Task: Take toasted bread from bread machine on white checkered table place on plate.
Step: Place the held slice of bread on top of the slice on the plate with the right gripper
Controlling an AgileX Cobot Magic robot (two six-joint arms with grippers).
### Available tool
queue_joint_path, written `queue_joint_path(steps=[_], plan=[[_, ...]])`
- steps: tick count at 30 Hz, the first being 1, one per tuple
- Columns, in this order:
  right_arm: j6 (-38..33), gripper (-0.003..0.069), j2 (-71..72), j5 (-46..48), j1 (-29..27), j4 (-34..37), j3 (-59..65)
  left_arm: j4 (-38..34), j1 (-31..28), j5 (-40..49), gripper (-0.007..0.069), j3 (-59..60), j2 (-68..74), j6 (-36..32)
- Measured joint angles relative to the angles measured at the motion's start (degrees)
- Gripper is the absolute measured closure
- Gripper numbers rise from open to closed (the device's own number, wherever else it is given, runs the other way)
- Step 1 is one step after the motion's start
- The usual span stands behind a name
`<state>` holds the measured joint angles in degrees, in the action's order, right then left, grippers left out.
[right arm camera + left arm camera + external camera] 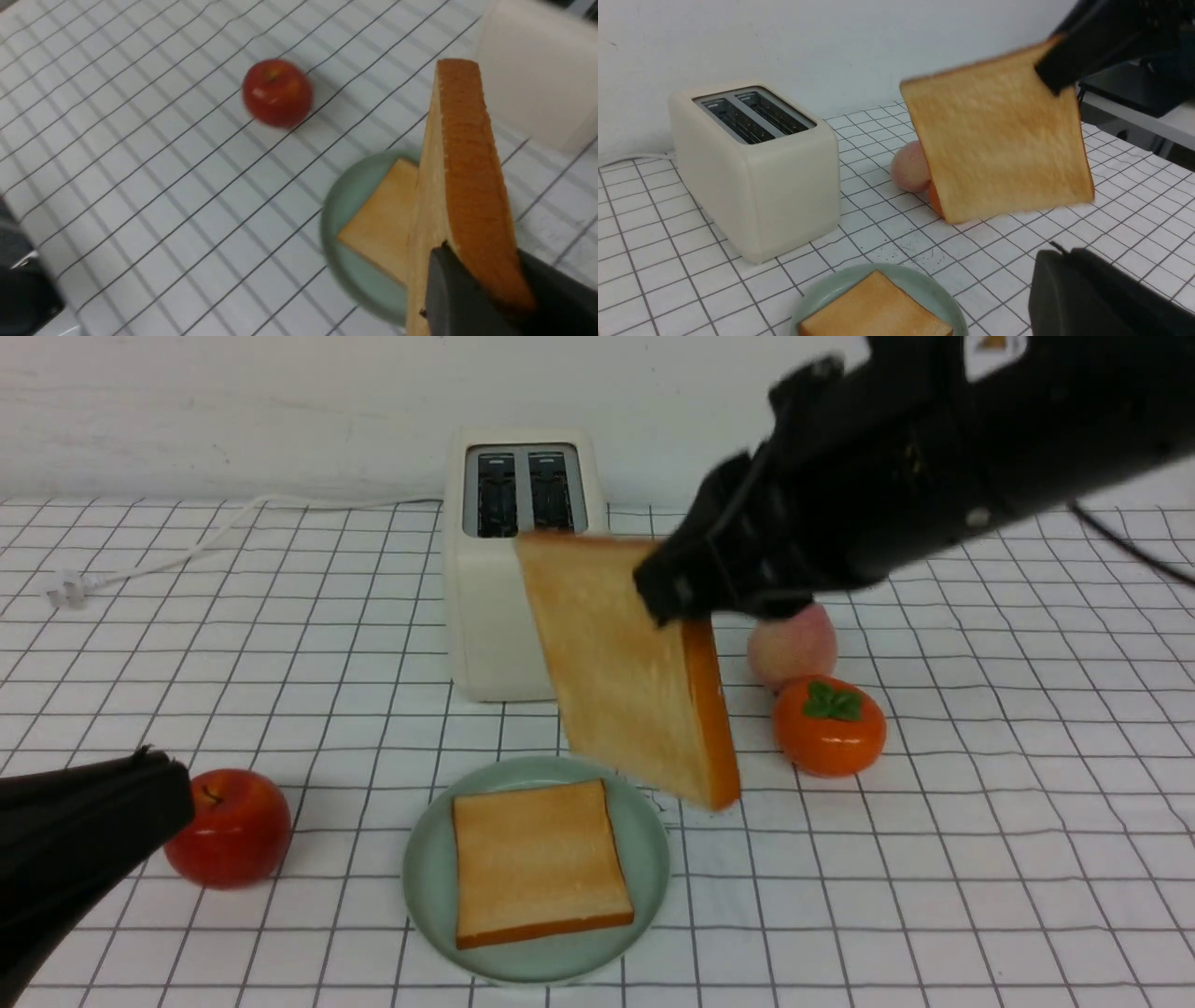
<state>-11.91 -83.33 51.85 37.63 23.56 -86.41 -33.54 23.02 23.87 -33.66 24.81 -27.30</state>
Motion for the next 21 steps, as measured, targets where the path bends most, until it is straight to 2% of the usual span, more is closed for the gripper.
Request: queue_joint_path(steps=[6,16,21], plan=[[-8.8,0.0555,-7.3,-0.1,-0.7,14.5,2.2,0.0,0.0,0.1,0.0638,0.0,0.0,0.0],[-24.6,0.0555,-23.8,4.0,-12.1,42.4,2.2,0.2,0.0,1.1,0.0638,0.0,0.0,0.0],[-26.0,0.0555,-29.5,4.3,-15.1,48.4,2.2,0.2,0.0,1.2,0.0638,0.0,0.0,0.0]])
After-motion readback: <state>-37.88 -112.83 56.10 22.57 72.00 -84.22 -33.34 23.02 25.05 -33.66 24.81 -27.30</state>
